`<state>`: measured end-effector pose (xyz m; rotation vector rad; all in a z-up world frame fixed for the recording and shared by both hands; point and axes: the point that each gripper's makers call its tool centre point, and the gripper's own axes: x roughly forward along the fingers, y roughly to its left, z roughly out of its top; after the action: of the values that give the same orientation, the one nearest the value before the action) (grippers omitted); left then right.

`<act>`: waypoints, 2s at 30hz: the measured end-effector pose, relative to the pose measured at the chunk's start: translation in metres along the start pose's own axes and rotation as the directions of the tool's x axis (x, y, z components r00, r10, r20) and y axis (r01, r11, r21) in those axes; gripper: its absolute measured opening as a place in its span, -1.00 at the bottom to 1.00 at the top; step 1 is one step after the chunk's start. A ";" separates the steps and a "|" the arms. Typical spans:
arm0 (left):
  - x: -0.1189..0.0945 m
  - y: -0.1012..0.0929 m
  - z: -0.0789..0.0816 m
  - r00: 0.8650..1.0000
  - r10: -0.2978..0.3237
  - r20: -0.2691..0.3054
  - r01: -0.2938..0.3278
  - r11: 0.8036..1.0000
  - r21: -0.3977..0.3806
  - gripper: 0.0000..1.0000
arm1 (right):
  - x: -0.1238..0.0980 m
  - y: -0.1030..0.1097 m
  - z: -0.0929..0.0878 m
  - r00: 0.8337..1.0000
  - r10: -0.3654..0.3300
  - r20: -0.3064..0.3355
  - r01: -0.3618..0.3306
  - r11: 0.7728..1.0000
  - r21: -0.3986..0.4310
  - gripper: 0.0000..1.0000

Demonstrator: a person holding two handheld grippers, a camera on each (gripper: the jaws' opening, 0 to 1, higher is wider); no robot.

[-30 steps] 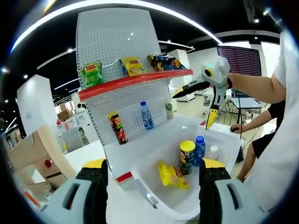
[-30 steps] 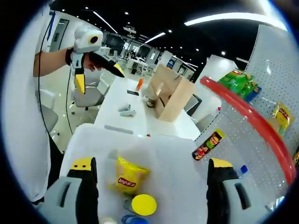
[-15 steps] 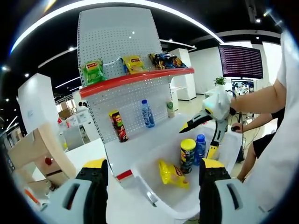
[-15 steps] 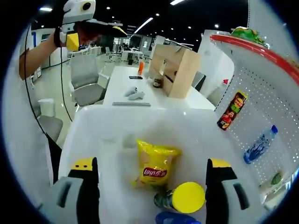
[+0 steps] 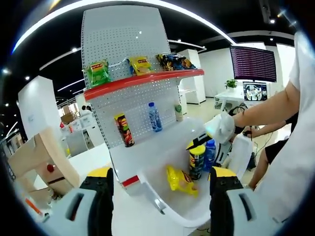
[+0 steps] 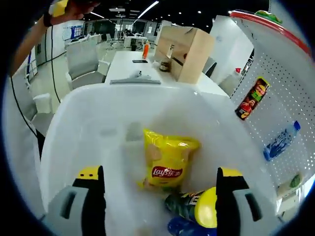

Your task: Place the items from the shopping basket onto the snack and drink counter

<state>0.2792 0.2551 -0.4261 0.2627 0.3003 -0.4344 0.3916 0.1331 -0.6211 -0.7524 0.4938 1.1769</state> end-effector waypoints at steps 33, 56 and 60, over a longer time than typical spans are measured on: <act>0.026 -0.034 -0.062 0.945 -0.197 -0.260 0.210 0.977 0.025 0.61 | 0.045 -0.001 -0.021 0.996 -0.031 -0.088 0.039 0.995 0.088 0.79; 0.032 -0.030 -0.077 0.930 -0.207 -0.302 0.229 0.973 0.036 0.58 | 0.079 -0.003 -0.031 0.989 -0.078 -0.128 0.079 0.997 0.000 0.73; 0.028 -0.027 -0.082 0.930 -0.205 -0.305 0.223 0.974 0.026 0.58 | 0.082 -0.001 -0.034 0.985 -0.090 -0.149 0.086 0.996 -0.030 0.74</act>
<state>0.2726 0.2462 -0.5166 0.3579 0.6198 -0.6218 0.4198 0.1591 -0.7008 -0.8788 0.5671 1.0501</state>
